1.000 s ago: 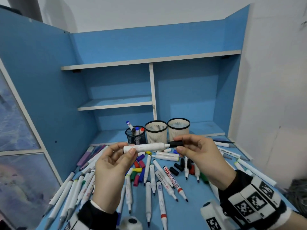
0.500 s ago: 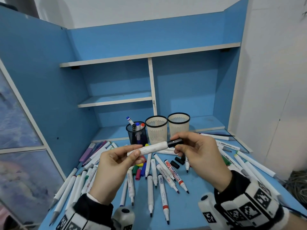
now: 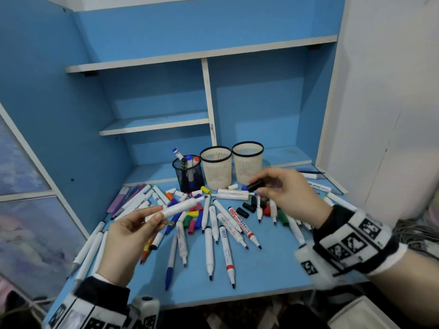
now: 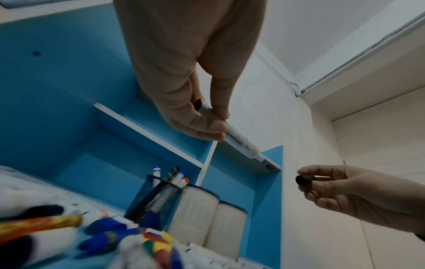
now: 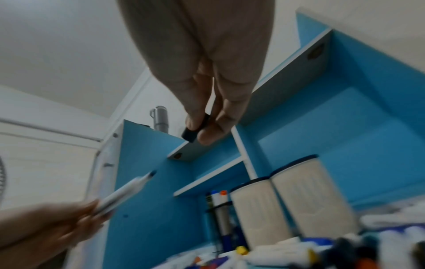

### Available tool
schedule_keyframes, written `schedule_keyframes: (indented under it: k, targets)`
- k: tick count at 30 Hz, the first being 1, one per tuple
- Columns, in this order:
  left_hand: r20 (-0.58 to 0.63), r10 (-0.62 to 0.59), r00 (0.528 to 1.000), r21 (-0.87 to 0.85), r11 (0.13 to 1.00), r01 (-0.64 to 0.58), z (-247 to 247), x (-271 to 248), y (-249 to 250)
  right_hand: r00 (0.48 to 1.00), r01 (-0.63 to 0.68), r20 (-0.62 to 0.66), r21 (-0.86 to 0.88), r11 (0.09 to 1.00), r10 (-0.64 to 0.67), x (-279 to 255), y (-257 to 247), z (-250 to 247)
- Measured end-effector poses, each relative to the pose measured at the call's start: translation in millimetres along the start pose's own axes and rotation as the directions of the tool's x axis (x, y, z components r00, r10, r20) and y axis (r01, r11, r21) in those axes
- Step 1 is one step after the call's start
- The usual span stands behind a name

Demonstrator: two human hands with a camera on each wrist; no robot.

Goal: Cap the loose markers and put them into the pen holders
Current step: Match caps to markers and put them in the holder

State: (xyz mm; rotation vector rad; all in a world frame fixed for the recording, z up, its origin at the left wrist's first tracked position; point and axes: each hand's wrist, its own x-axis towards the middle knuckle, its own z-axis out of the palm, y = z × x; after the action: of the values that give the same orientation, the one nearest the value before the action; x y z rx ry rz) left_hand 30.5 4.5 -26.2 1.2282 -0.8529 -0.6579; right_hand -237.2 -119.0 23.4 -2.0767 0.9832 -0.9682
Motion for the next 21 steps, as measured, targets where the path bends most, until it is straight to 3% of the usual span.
schedule_keyframes:
  k: [4,7,14,21]
  targets:
    - [-0.111,-0.016,0.994,0.021,1.000,0.018,-22.6,-4.6,-21.0,0.991,-0.080,0.071,-0.347,0.935,0.111,20.4,24.4,-24.3]
    - [-0.170,-0.015,0.985,0.053,0.998,0.025,-30.4,-9.8,-35.6,0.964,-0.091,0.173,-0.495,0.864,0.201,32.9,39.7,-28.0]
    - [-0.293,0.019,0.956,0.088,0.996,0.007,-25.6,-14.3,-58.9,0.863,0.053,0.428,-0.605,0.794,0.268,46.7,46.5,7.0]
    - [-0.350,0.033,0.936,0.065,0.998,-0.011,-25.4,-14.8,-69.8,0.865,0.109,0.453,-0.587,0.802,0.214,79.2,39.2,41.3]
